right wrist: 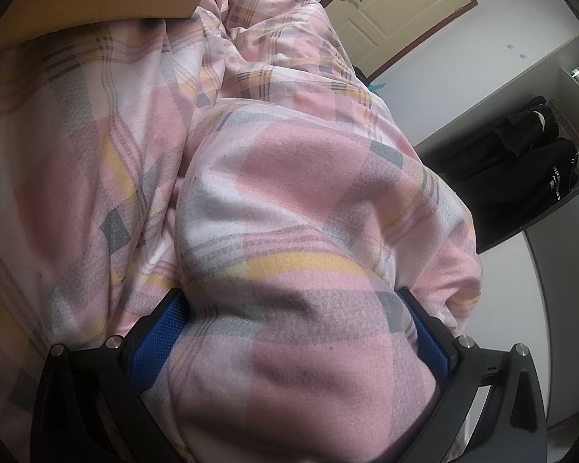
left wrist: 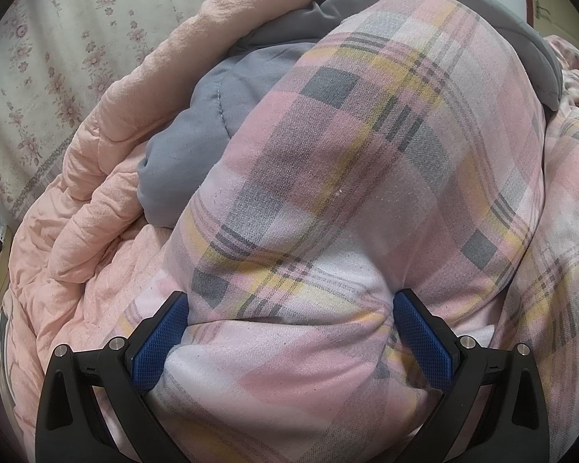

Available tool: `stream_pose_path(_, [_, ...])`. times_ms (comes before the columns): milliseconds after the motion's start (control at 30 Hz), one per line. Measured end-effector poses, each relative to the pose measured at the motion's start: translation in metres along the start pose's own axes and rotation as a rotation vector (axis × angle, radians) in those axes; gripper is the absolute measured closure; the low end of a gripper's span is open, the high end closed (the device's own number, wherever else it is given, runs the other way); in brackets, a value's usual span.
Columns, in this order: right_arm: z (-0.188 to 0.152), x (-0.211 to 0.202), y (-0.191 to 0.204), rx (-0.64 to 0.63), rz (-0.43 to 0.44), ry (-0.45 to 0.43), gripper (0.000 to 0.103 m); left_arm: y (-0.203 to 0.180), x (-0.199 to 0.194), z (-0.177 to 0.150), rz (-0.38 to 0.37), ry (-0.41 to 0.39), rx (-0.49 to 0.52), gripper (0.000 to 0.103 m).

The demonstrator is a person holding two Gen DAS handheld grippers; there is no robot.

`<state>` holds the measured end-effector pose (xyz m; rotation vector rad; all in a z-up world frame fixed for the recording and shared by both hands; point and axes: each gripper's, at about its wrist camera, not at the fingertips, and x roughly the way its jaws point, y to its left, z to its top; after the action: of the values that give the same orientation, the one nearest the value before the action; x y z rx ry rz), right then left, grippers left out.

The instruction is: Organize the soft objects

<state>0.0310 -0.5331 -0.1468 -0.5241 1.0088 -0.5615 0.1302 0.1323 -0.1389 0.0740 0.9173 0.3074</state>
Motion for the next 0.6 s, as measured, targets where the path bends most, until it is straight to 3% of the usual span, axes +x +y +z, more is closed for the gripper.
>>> stream_pose_path(367, [0.001,-0.001,0.000,-0.012,0.014,0.009,0.001,-0.007,-0.005,0.000,0.012,-0.005,0.003,0.000])
stream_pose_path(467, [0.003,-0.001,-0.009,0.010,0.052,0.011,0.001,-0.007,-0.005,0.000,0.012,-0.006,0.003,0.000])
stream_pose_path(600, [0.000,-0.014,-0.038,0.145,0.156,-0.015,0.001,-0.007,-0.006,0.000,0.014,-0.011,0.003,0.000])
